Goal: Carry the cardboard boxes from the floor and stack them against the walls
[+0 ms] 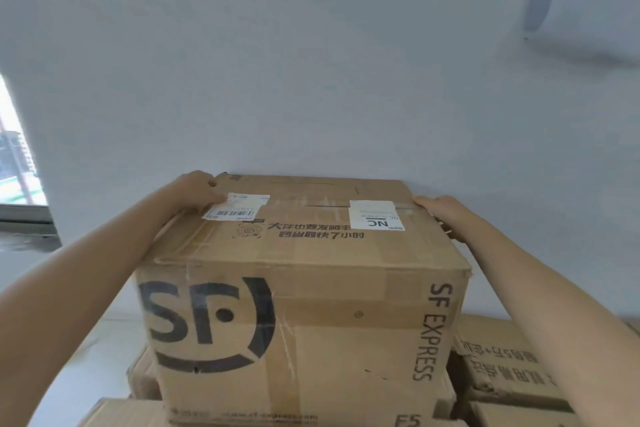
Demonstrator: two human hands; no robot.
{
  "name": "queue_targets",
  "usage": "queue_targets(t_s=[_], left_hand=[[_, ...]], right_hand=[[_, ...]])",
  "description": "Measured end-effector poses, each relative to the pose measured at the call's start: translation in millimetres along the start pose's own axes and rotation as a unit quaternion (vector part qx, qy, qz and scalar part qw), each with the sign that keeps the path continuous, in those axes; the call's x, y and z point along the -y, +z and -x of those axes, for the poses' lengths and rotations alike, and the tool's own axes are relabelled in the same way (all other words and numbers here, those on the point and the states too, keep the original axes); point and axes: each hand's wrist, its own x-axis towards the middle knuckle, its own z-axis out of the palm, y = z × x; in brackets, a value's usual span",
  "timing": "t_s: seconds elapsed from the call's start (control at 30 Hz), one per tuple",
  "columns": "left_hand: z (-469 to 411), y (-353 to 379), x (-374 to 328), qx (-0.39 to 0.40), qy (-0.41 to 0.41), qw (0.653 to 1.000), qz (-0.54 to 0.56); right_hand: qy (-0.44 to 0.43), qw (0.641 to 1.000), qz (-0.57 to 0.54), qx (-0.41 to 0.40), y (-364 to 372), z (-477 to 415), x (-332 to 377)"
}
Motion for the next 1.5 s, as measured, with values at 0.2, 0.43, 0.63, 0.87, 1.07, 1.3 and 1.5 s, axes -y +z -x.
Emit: queue_targets(t_s=[0.2, 0.43, 0.63, 0.87, 1.07, 1.3, 1.5], left_hand=[[10, -8, -29, -0.003, 0.101, 0.994, 0.031], [42, 10, -132, 0.045, 0.256, 0.954, 0.152], [119, 51, -253, 0.125, 0.413, 0.871, 0.234], [274, 113, -362, 0.258, 0.504, 0.77, 0.294], [469, 170, -404, 0.403, 0.454, 0.696, 0.384], [731, 268, -343, 0.613, 0.436, 0.576, 0.32], [892, 306, -273, 0.741, 0.488, 0.44, 0.139]], right_hand=[[-0.021, 0.999, -0.03, -0.023, -18, 28, -4], [-0.019, 0.994, -0.065, -0.08, -47, 122, -37], [-0.005, 0.973, -0.097, -0.209, -86, 240, -108], [0.073, 0.907, -0.129, -0.394, -133, 415, -215], [0.121, 0.792, -0.228, -0.554, -144, 604, -304], [0.254, 0.621, -0.253, -0.697, -64, 829, -389], [0.371, 0.44, -0.251, -0.778, 45, 955, -407]])
